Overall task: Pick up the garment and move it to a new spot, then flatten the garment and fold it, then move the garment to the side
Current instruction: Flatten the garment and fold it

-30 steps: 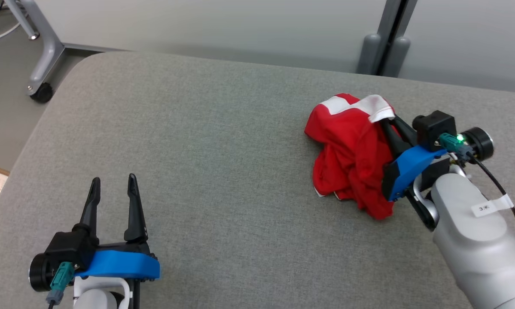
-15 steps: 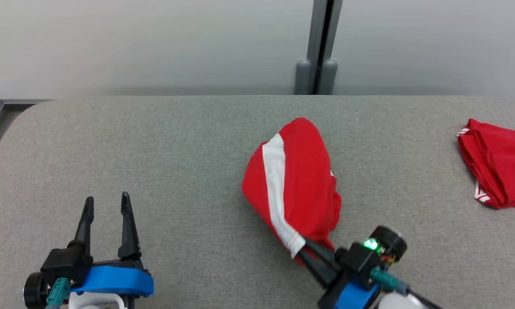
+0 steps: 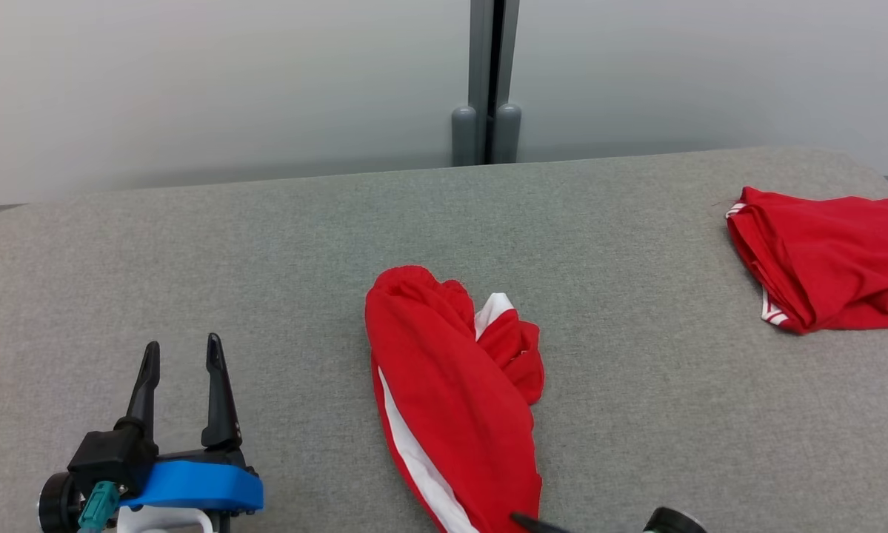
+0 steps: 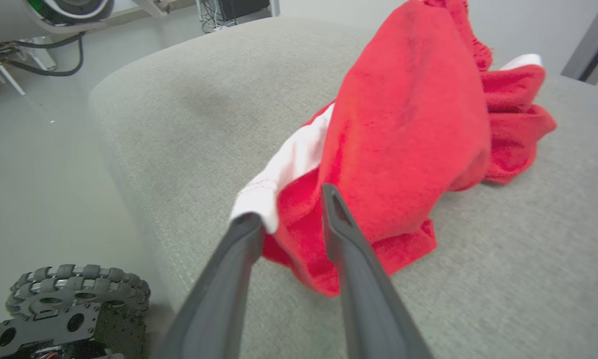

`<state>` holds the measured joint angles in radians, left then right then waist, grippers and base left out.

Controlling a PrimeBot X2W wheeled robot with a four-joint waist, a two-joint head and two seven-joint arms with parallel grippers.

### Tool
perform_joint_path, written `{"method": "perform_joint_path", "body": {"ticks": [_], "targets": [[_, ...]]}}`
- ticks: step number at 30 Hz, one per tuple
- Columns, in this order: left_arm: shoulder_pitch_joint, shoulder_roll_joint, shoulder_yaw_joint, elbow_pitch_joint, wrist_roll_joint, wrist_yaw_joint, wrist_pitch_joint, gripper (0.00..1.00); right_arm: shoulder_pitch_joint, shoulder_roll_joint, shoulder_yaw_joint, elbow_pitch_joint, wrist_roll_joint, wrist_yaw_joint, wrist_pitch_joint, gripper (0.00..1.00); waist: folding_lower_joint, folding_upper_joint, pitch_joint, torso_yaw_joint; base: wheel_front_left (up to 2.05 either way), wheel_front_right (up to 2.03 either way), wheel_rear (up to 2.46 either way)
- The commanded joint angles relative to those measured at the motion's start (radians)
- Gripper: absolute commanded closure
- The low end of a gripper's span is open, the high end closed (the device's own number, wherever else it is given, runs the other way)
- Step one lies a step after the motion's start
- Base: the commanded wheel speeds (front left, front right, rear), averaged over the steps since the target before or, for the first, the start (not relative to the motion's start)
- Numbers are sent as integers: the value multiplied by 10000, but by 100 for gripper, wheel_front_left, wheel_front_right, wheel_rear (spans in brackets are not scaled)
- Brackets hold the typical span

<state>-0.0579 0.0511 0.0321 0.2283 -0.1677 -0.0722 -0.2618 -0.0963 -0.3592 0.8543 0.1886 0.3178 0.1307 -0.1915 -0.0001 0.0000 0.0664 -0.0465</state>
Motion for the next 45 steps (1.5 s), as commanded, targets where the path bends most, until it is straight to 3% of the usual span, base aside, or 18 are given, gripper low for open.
{"method": "perform_joint_path", "body": {"ticks": [1,8,16,18,22,28,45], "targets": [[77,-11,49,-4,-36,-4,-43,0,26,-87,-244,-78,-149,3,-87,0,1,0,-30,-89,0,0,0],[41,-11,74,26,55,23,-44,0,36,-316,-1909,-551,-781,3,-78,0,1,0,-93,-420,0,0,0],[28,-10,106,-6,82,-35,-43,0,924,-832,-3012,-828,-957,3,161,0,1,0,-122,-530,0,0,0],[56,-11,154,-36,103,-41,-43,0,1093,-718,-3645,-974,-976,3,97,0,1,0,-123,-557,0,0,0],[53,-12,197,-48,123,-56,-43,0,800,-375,-3972,-1075,-1048,3,134,0,1,0,-118,-518,0,0,0],[-126,-12,210,-80,228,-79,-45,0,47,202,-3656,-358,-976,3,412,0,1,0,40,-323,0,0,0],[-680,-12,11,10,212,-105,-43,0,-1349,1471,-1569,3921,-335,3,-233,0,1,0,685,502,0,0,0]]}}
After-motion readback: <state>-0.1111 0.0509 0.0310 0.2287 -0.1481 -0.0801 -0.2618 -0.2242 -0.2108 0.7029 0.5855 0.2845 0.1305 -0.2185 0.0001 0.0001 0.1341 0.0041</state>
